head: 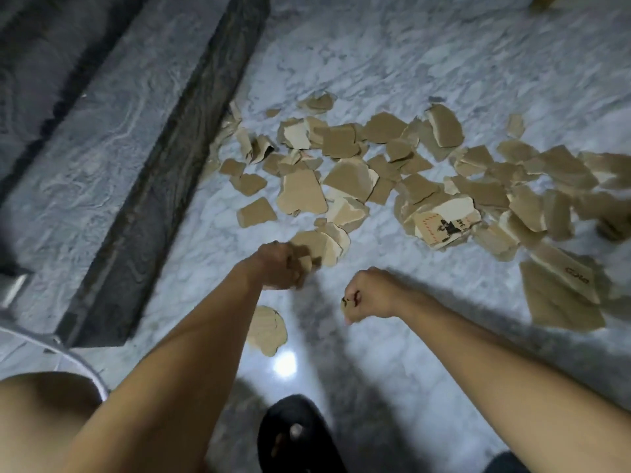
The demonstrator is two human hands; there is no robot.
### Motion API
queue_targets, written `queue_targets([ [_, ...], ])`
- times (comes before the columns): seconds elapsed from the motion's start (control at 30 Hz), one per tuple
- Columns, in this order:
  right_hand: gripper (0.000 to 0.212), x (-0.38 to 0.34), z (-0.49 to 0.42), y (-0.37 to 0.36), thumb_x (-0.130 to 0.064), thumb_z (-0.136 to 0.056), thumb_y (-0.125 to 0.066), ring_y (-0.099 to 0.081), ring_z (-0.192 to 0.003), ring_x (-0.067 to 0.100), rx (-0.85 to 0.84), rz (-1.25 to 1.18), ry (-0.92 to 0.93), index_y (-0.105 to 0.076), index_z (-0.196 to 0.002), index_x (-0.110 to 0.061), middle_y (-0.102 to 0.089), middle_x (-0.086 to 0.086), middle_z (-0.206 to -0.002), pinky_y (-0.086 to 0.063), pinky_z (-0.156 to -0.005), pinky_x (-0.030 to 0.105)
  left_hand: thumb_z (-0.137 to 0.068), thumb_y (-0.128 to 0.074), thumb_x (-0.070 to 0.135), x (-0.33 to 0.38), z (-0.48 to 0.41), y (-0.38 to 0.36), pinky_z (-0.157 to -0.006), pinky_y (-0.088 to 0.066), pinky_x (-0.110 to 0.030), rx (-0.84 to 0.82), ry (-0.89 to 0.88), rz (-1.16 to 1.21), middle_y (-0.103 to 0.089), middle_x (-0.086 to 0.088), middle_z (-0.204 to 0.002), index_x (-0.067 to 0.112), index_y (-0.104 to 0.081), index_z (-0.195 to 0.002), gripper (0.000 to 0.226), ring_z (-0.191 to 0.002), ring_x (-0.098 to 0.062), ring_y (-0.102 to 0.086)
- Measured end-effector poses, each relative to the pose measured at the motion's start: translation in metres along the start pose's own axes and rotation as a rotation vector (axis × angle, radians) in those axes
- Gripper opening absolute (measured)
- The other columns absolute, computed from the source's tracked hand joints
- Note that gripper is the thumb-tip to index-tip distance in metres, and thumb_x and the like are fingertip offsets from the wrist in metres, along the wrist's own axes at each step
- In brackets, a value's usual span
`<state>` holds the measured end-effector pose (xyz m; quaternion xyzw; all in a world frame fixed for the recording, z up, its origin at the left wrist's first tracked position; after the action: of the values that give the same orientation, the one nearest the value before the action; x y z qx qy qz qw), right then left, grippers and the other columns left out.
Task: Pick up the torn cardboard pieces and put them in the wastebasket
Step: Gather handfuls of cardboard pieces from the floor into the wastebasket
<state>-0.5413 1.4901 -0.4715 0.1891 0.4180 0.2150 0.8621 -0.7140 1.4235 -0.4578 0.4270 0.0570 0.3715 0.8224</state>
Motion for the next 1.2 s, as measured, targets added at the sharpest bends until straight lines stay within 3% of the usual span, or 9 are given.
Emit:
queue_targets([
  [0.07, 0.004, -0.041, -0.023, -0.019, -0.030, -0.064, -0.077, -0.071, -0.068, 0.003, -0.040, 0.073, 0.073, -0.073, -0.063, -0.029, -0.074, -0.013, -0.072, -0.062, -0.068, 0.034, -0.072, -0.069, 0.037, -0.045, 0.005, 0.002, -0.083, -0.052, -0.034, 0.011, 0.073, -0.035, -0.064, -0.011, -0.107, 0.017, -0.068, -0.098, 0.033, -0.099, -0.030, -0.063],
  [0.13, 0.013, -0.079, -0.045, -0.039, -0.033, -0.063, -0.079, -0.068, -0.068, 0.004, -0.035, 0.144, 0.133, -0.075, -0.072, -0.025, -0.073, -0.011, -0.071, -0.059, -0.065, 0.031, -0.058, -0.065, 0.046, -0.071, 0.011, -0.005, -0.079, -0.051, -0.031, 0.013, 0.086, -0.039, -0.059, -0.010, -0.107, 0.020, -0.067, -0.089, 0.041, -0.099, -0.029, -0.062],
  [0.23, 0.024, -0.117, -0.064, -0.063, -0.035, -0.065, -0.085, -0.065, -0.077, 0.019, -0.007, 0.262, 0.177, -0.072, -0.078, -0.018, -0.070, -0.003, -0.083, -0.053, -0.065, 0.030, -0.058, -0.064, 0.041, -0.078, 0.012, -0.019, -0.098, -0.046, -0.037, 0.025, 0.000, -0.070, -0.045, -0.009, -0.130, 0.023, -0.067, -0.117, 0.062, -0.114, -0.032, -0.052],
  [0.4, 0.064, -0.127, -0.080, -0.097, -0.031, -0.069, -0.080, -0.049, -0.113, 0.034, 0.048, 0.321, 0.114, -0.044, -0.121, -0.017, -0.049, 0.011, -0.125, -0.046, -0.088, 0.040, -0.072, -0.073, 0.018, -0.081, -0.002, -0.016, -0.086, -0.040, -0.026, 0.114, -0.097, -0.020, -0.048, -0.009, -0.121, 0.018, -0.058, -0.125, 0.055, -0.108, -0.031, -0.056],
  [0.53, 0.079, -0.133, -0.080, -0.112, -0.020, -0.080, -0.073, -0.034, -0.131, 0.037, 0.134, 0.455, 0.096, -0.028, -0.145, -0.013, -0.031, 0.014, -0.145, -0.037, -0.107, 0.044, -0.076, -0.076, 0.025, -0.094, -0.011, -0.016, -0.089, -0.042, -0.035, 0.111, -0.054, -0.001, -0.053, -0.015, -0.120, 0.015, -0.043, -0.131, 0.065, -0.115, -0.033, -0.052],
  [0.7, 0.078, -0.142, -0.088, -0.113, -0.006, -0.076, -0.070, -0.044, -0.120, 0.040, 0.153, 0.505, -0.011, -0.030, -0.143, -0.011, -0.040, 0.022, -0.136, -0.043, -0.096, 0.045, -0.080, -0.076, 0.035, -0.105, -0.013, -0.020, -0.092, -0.042, -0.035, 0.110, -0.026, -0.001, -0.058, -0.015, -0.123, 0.009, -0.052, -0.125, 0.057, -0.117, -0.032, -0.052],
  [0.87, 0.039, -0.140, -0.099, -0.112, 0.004, -0.076, -0.069, -0.065, -0.104, 0.036, 0.012, 0.434, -0.045, -0.058, -0.113, -0.007, -0.066, 0.020, -0.113, -0.046, -0.072, 0.032, -0.075, -0.076, 0.043, -0.115, -0.014, -0.019, -0.086, -0.047, -0.038, 0.143, -0.011, 0.027, -0.058, -0.012, -0.113, 0.013, -0.061, -0.110, 0.049, -0.107, -0.033, -0.056],
  [1.03, 0.039, -0.127, -0.103, -0.110, -0.035, -0.072, -0.085, -0.063, -0.090, 0.031, -0.069, 0.254, -0.024, -0.059, -0.091, -0.013, -0.068, 0.012, -0.099, -0.041, -0.067, 0.029, -0.079, -0.076, 0.037, -0.150, -0.009, -0.009, -0.092, -0.045, -0.033, 0.219, 0.115, 0.206, -0.063, -0.009, -0.126, 0.019, -0.053, -0.136, 0.064, -0.118, -0.029, -0.056],
  [1.2, 0.026, -0.162, -0.096, -0.159, -0.031, -0.079, -0.071, -0.061, -0.093, 0.031, -0.077, 0.332, 0.151, -0.067, -0.099, -0.015, -0.061, 0.009, -0.103, -0.051, -0.079, 0.035, -0.082, -0.074, 0.037, -0.175, -0.001, -0.010, -0.087, -0.044, -0.034, 0.241, 0.204, 0.178, -0.063, -0.009, -0.122, 0.017, -0.054, -0.126, 0.052, -0.114, -0.031, -0.057],
])
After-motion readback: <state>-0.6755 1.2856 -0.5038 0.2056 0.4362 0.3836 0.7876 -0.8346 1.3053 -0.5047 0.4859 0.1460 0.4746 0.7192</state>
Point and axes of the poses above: each hand's wrist, its own z-axis away from the middle knuckle, its own y-axis out of the back of the hand, x = y × z, the point moved 10 cm from there along -z, towards the middle knuckle
